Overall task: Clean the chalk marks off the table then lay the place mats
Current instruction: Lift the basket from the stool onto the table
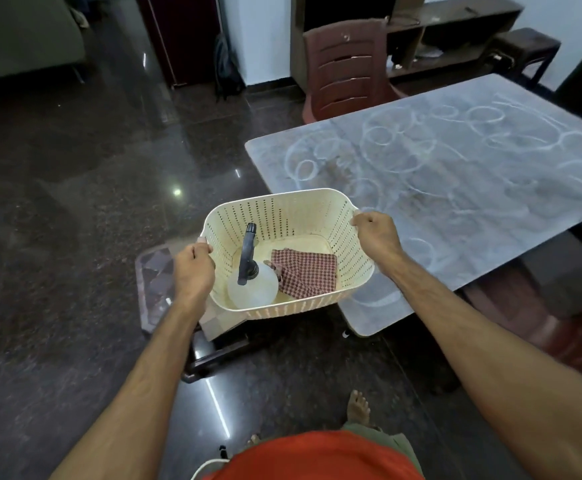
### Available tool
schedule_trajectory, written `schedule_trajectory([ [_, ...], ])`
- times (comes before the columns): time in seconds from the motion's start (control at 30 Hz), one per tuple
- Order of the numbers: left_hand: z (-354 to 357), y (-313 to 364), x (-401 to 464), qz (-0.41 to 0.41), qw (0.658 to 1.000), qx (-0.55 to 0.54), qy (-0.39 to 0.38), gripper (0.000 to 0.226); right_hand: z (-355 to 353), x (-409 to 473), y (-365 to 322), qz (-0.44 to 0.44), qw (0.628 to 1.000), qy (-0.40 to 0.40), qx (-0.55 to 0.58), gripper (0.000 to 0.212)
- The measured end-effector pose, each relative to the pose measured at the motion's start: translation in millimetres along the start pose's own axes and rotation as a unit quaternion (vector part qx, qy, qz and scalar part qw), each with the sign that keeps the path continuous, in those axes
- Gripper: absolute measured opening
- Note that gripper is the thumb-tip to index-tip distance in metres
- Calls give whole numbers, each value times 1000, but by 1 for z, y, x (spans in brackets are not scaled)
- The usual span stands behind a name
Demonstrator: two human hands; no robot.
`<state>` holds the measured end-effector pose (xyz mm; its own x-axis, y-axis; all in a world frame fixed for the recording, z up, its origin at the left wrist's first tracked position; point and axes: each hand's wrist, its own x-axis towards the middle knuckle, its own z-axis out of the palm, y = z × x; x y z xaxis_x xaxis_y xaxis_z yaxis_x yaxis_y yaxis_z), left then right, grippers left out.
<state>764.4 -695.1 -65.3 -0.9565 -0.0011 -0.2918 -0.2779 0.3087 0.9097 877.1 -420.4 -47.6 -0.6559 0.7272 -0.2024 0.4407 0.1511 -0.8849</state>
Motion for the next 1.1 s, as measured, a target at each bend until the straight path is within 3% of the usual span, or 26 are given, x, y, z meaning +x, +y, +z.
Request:
schedule_trajectory([
  [0.47, 184, 53, -27, 3, 999, -28, -25, 25, -143, 136, 26, 14, 1000, 1, 6, 29],
  [0.6, 215, 78, -3, 2, 1000, -22, -20, 27, -149, 183, 21, 15, 1000, 7, 17, 33],
  [0.83, 260, 125, 69, 18, 1000, 5, -9, 29, -138, 272, -7, -7, 998, 58, -6, 19],
  [1.1, 301, 160, 152, 28, 999, 31, 6, 32, -115, 363, -31, -15, 997, 60, -56, 14],
])
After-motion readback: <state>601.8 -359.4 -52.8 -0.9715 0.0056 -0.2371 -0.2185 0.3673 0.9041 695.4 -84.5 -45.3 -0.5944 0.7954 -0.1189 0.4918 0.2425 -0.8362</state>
